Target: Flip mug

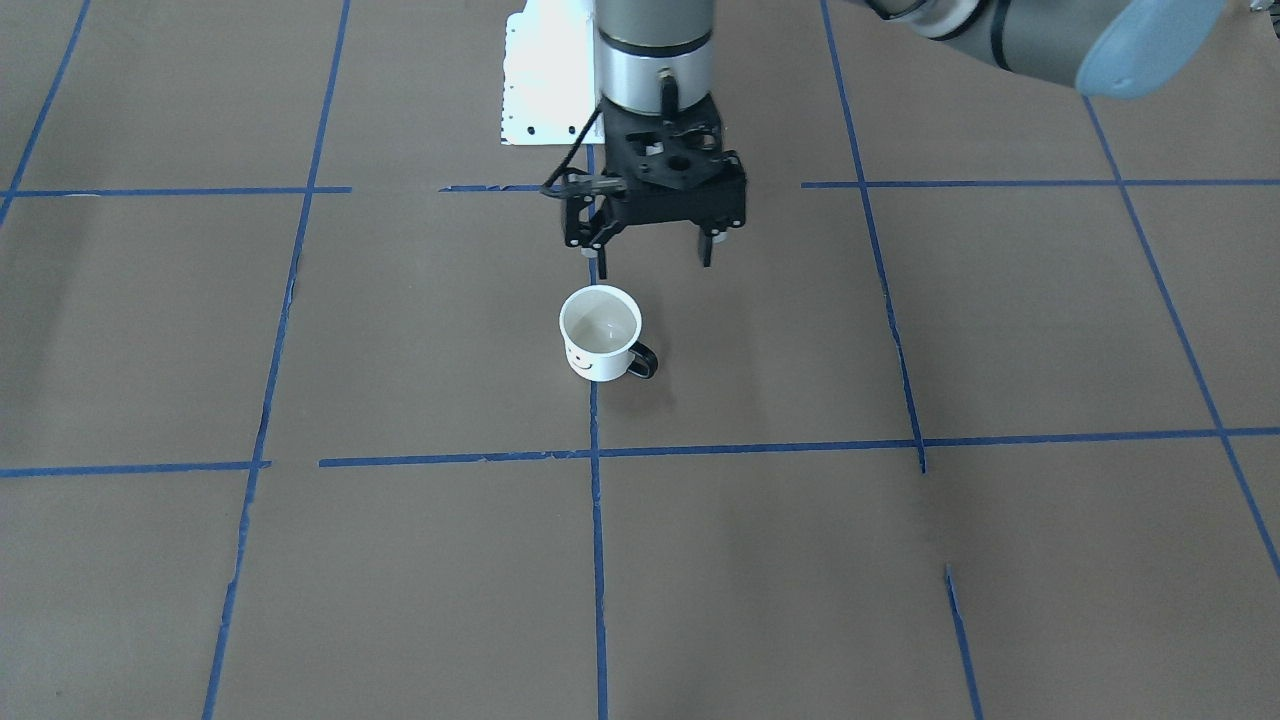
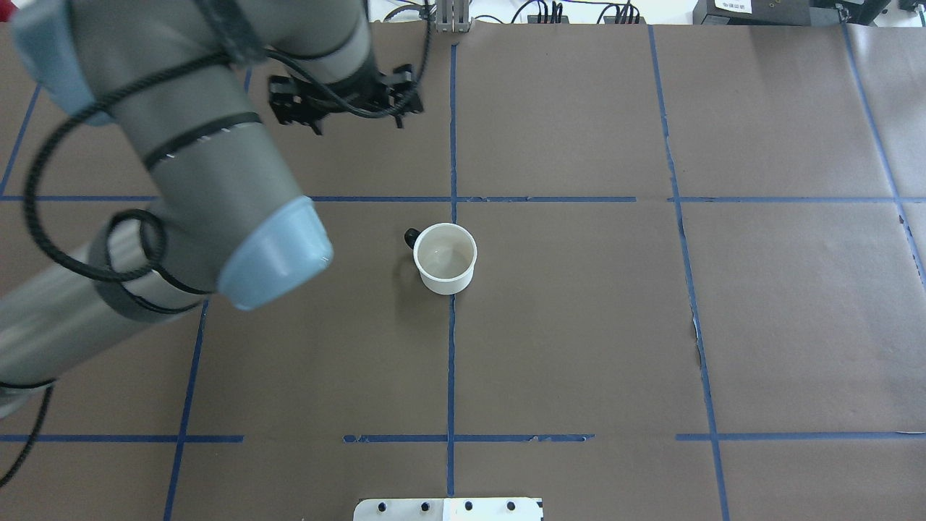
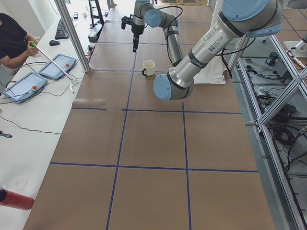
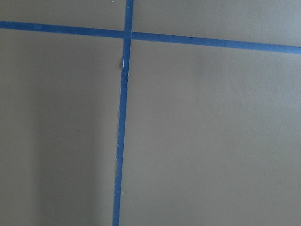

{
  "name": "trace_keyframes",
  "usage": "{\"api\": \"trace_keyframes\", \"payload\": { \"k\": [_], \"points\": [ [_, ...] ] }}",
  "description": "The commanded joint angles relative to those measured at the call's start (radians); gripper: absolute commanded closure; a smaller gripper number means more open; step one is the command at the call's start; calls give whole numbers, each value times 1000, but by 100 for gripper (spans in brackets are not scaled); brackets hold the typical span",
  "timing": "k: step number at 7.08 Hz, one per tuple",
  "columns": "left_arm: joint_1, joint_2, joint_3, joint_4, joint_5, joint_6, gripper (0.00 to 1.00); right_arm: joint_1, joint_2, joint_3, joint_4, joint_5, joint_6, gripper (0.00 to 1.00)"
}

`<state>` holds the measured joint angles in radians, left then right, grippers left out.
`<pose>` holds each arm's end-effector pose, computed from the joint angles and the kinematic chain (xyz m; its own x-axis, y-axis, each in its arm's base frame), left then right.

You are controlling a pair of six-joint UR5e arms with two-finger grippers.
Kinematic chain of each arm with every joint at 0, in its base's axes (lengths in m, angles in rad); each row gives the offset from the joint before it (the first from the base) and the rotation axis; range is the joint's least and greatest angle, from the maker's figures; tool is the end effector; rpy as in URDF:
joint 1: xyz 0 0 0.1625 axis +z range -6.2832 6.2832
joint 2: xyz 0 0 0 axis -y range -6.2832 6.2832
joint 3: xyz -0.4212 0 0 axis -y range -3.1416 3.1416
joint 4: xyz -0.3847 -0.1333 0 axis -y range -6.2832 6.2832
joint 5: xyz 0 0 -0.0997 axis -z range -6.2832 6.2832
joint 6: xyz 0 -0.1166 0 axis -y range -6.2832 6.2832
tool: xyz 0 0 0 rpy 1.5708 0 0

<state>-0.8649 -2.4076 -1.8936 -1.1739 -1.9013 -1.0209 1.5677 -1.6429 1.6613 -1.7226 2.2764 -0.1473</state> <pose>0.3262 -0.5298 0.1029 0.7000 -0.0592 -0.7116 0.2446 0.9562 0.1610 0.0563 -0.4415 0.6768 0.7528 -0.0625 0.6553 0.1148 0.9927 -0.0372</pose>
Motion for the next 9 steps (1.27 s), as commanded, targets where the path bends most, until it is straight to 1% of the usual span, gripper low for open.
{"api": "trace_keyframes", "payload": {
  "k": [1, 2, 4, 6, 7, 8, 9],
  "points": [
    [-202, 150, -56, -7, -94, 277, 0, 0, 0, 0, 0, 0, 0, 0],
    [-300, 219, -55, -7, -148, 446, 0, 0, 0, 0, 0, 0, 0, 0],
    [-515, 416, -44, -64, -270, 792, 0, 0, 0, 0, 0, 0, 0, 0],
    [-697, 587, -24, -95, -280, 1094, 0, 0, 0, 0, 0, 0, 0, 0],
    [-791, 626, 41, -125, -291, 1175, 0, 0, 0, 0, 0, 0, 0, 0],
    [-845, 697, 74, -172, -330, 1252, 0, 0, 0, 0, 0, 0, 0, 0],
    [-859, 726, 83, -187, -358, 1257, 0, 0, 0, 0, 0, 0, 0, 0]
  ]
}}
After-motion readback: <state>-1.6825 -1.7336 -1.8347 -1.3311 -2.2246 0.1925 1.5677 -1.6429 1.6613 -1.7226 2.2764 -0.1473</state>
